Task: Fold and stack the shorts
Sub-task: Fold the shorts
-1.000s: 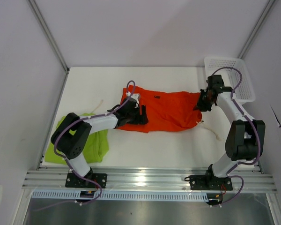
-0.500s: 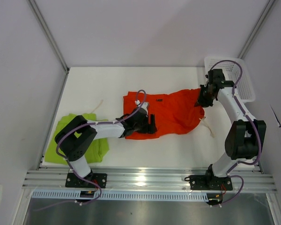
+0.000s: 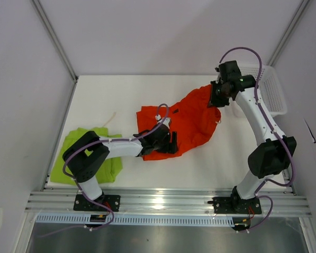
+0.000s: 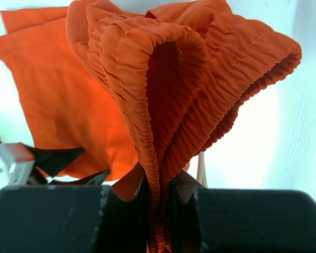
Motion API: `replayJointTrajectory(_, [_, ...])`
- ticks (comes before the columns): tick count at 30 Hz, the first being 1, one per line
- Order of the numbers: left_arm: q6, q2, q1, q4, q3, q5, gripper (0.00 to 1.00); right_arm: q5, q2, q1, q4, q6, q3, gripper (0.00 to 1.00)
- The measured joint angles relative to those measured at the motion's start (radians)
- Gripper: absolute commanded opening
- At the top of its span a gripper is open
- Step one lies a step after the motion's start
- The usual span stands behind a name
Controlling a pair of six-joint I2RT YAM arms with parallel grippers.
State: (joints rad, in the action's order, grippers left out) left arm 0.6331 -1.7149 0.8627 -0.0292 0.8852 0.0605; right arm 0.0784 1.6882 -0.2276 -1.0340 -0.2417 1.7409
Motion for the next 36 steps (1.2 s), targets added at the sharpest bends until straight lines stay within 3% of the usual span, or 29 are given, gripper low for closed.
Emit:
replayJointTrajectory(7, [0.003, 0.028, 0.001, 0.044, 0.001, 0.001, 0.83, -0.063, 0.063, -0.064, -0.072, -0.004, 0.109, 0.00])
replayJointTrajectory(13, [-0.009, 0.224, -0.014, 0.139, 0.002, 0.010, 0.85, -0.124, 0.119, -0.068, -0.115, -0.009, 0.135, 0.00])
replayJointTrajectory(20, [-0.040, 0.385, -0.162, 0.231, 0.019, 0.034, 0.86, -0.158, 0.121, -0.100, -0.137, -0.019, 0.167, 0.00])
replayJointTrajectory(27, [-0.049, 0.407, -0.367, 0.237, -0.130, 0.047, 0.85, -0.251, 0.163, -0.165, -0.158, -0.062, 0.205, 0.00])
replayJointTrajectory(36, [-0.057, 0.289, -0.373, 0.174, -0.176, 0.058, 0.75, -0.470, 0.276, -0.314, -0.211, -0.163, 0.322, 0.00])
